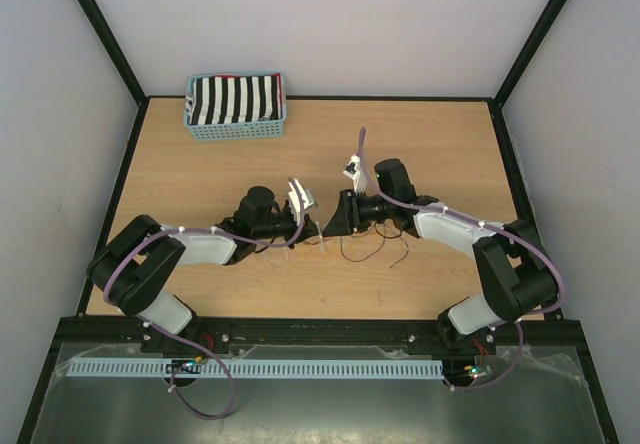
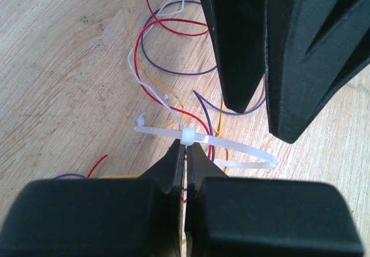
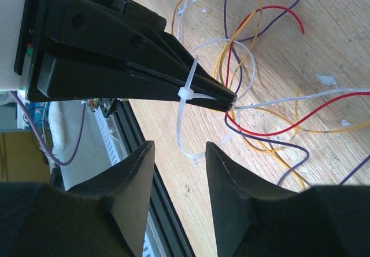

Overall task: Zip-tie the wires
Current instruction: Tie the cable at the center of the board.

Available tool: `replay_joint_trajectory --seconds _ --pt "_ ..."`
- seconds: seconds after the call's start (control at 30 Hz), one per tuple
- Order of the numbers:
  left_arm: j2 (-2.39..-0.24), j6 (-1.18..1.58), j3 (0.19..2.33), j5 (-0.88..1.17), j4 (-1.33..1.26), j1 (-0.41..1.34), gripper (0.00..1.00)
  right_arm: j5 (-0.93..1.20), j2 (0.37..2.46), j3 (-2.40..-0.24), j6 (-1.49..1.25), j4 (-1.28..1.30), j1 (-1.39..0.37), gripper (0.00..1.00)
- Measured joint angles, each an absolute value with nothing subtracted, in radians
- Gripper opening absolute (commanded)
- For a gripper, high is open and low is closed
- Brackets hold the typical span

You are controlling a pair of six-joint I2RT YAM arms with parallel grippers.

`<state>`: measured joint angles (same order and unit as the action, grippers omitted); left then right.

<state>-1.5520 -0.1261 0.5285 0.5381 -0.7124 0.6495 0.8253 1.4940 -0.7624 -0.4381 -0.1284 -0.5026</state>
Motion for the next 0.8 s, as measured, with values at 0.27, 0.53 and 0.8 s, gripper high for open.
replay_joint_trajectory --seconds 0.27,0.53,0.8 --pt "-1.552 -0.121 0.538 0.535 -0.712 0.649 0.00 0.847 1.534 -0.739 -0.480 -0.197 -0.513 0.45" --pt "-1.552 -0.118 0.539 0.530 -0.712 0.649 0.00 0.858 1.541 -0.736 -0.527 -0.268 -0.525 0.33" --pt "-1.552 -0.118 0.539 0.530 -0.712 0.649 0.00 0.863 1.571 -0.736 -0.547 -0.296 -0.526 0.20"
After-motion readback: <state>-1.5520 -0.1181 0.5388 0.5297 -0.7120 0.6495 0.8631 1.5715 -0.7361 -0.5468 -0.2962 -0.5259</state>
